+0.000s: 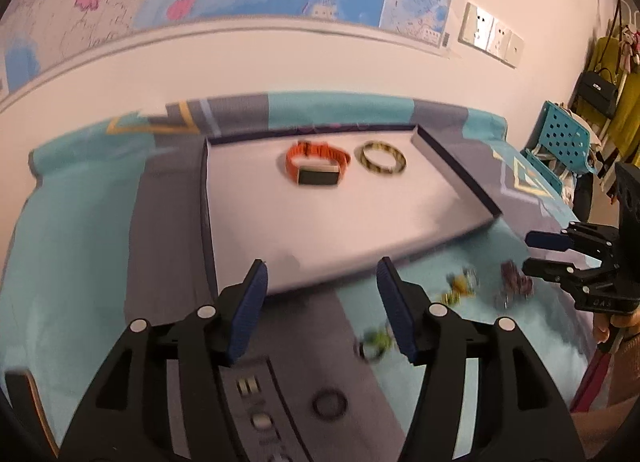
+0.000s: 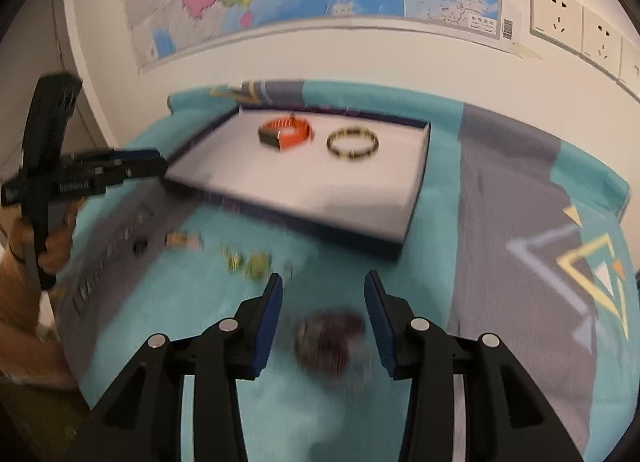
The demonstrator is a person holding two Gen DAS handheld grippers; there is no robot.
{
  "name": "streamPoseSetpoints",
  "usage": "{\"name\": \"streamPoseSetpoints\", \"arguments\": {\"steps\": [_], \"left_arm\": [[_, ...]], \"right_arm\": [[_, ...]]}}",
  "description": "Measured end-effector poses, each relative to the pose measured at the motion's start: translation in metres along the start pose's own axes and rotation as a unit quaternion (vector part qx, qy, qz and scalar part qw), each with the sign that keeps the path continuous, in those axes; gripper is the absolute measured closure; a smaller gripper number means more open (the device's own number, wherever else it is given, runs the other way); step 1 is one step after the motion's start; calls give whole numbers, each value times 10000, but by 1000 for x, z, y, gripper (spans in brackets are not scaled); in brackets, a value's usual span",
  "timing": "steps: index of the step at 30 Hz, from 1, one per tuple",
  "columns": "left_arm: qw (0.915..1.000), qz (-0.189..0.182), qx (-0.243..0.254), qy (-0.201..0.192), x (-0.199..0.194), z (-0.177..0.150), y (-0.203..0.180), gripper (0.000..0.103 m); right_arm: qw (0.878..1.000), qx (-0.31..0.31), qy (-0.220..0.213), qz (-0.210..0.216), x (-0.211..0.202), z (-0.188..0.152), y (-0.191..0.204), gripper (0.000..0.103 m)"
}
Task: Organize jewelry
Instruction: 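Move the left tool to the black ring while the right tool approaches the red beaded bracelet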
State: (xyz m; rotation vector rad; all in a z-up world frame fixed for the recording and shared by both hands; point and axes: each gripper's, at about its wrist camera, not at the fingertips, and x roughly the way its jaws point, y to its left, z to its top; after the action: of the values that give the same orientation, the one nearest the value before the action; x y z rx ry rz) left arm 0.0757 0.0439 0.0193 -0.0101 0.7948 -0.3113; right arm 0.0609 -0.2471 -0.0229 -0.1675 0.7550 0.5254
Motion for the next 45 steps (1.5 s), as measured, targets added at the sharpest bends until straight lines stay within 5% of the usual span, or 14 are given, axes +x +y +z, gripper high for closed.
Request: {"name": "streamPoseSetpoints", "arguments": {"steps": [6,20,35,45], "left_arm": [[10000,-47,21,39,-7,-24,-5,45],[9997,-17,-179,176,-16,-52,-2,42],[9996,2,-60,281,-16,-61,-1,41],[9993,-52,250,289,-15,-65,-11,42]], "right_arm": [[9988,-377,116,-303,-6,-26,19,66],[9948,-725,273,-655,8,-32,27,93],[9975,454,-488,228,-27,2,-5,98],[9938,388,-614,838,-32,9,18,98]]}}
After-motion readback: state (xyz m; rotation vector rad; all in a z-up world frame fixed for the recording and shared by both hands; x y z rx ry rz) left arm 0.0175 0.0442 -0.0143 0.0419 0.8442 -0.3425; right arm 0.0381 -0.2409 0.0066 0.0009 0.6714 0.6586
